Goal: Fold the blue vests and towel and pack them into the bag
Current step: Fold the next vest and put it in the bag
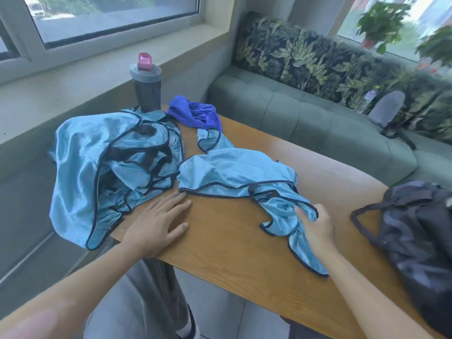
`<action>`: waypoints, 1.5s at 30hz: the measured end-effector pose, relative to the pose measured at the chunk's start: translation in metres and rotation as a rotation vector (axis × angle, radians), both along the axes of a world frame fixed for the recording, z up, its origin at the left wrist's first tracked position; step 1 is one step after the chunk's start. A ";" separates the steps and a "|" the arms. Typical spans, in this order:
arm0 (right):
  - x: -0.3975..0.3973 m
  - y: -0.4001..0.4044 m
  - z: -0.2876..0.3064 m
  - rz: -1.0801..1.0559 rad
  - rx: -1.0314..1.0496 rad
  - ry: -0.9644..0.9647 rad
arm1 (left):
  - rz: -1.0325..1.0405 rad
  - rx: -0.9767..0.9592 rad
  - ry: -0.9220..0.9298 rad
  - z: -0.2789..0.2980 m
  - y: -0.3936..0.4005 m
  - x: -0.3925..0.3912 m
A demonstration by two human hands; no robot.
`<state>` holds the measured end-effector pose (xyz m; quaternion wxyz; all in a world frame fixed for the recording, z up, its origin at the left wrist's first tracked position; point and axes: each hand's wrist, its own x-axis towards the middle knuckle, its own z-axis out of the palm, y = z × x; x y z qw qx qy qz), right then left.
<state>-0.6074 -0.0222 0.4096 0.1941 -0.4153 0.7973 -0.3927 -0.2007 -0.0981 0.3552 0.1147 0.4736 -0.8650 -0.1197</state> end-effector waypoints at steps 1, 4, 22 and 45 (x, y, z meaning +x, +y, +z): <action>0.000 0.012 -0.006 0.005 0.020 0.008 | 0.000 -0.004 -0.005 0.001 0.000 0.000; 0.004 0.045 -0.032 0.073 0.008 0.199 | -0.003 -0.021 -0.034 0.003 0.001 -0.001; 0.012 0.082 -0.053 0.655 -0.016 0.715 | 0.137 -0.169 -0.108 0.024 -0.055 -0.057; -0.020 -0.010 0.006 0.405 0.255 0.495 | -0.371 0.735 0.380 0.074 0.074 -0.203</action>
